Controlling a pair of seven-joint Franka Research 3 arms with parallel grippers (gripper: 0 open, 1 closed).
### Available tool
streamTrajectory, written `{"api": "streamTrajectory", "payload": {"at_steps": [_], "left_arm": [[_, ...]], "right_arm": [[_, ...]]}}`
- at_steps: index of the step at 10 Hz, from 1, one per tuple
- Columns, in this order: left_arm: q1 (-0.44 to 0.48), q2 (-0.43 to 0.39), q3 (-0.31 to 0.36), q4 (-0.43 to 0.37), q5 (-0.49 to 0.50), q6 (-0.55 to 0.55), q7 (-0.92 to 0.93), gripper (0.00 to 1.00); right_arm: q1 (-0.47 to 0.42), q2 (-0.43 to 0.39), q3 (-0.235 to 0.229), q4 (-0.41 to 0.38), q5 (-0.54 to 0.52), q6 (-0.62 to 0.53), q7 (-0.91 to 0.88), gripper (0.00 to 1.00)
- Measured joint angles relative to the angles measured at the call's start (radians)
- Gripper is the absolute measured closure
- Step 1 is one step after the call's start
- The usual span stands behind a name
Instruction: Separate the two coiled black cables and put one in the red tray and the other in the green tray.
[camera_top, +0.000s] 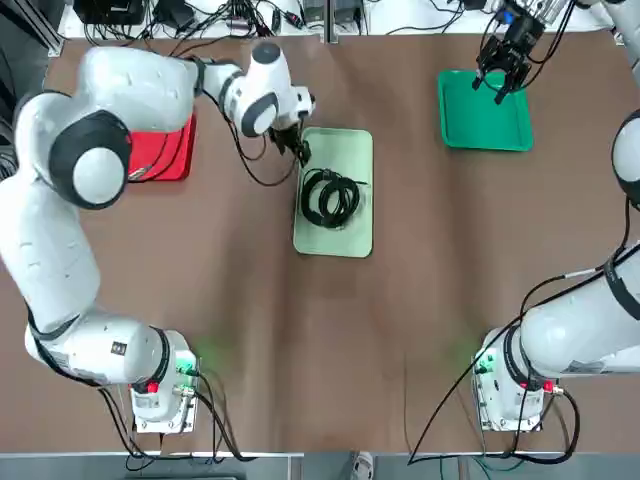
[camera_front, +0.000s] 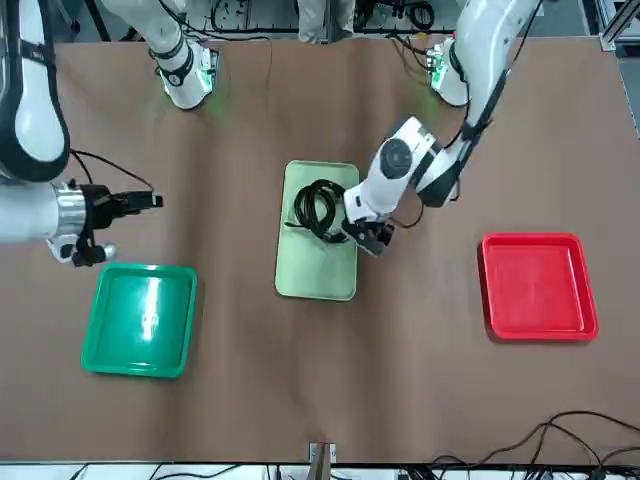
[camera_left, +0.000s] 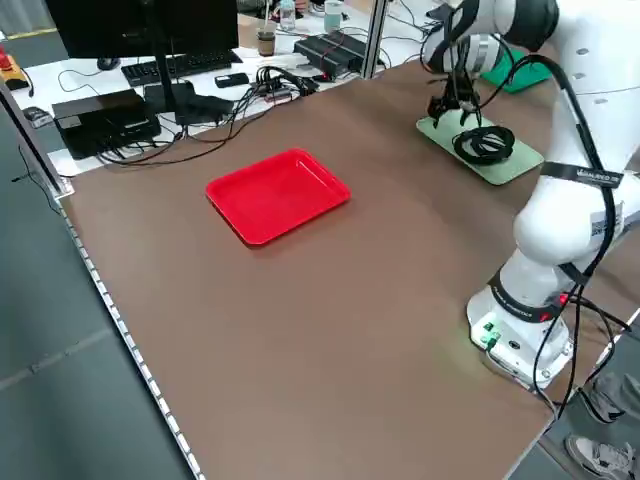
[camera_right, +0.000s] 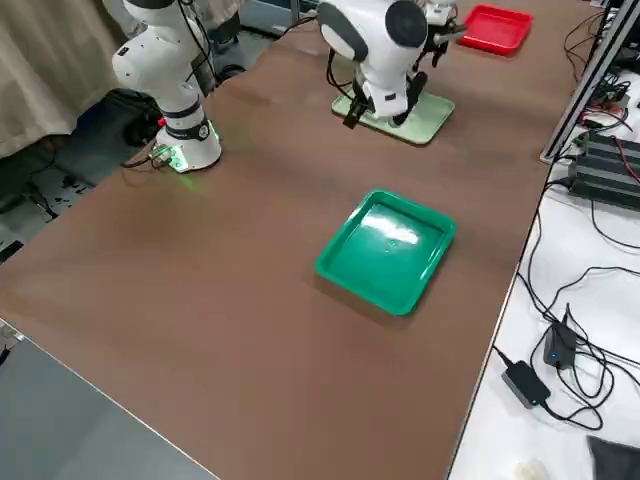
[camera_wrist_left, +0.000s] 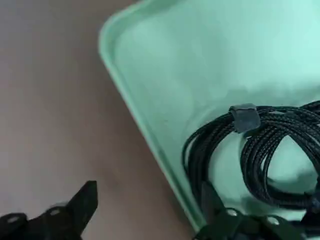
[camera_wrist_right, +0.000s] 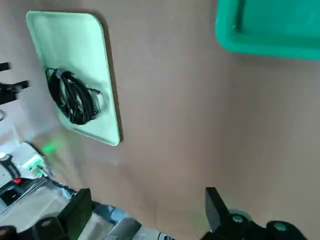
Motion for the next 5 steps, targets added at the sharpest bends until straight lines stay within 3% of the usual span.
{"api": "streamTrajectory", "payload": {"at_steps": [2, 5], "left_arm": [[-0.036, 0.097, 0.0, 0.031, 0.135, 0.029, -0.115, 0.19], [-0.055, 0.141, 0.0, 0.081, 0.181, 0.029, -0.157, 0.2]], "right_arm": [[-0.038, 0.046, -0.002, -0.019, 0.018, 0.0, -0.051, 0.0], [-0.074, 0.103, -0.004, -0.02, 0.029, 0.0, -0.143, 0.0]]}}
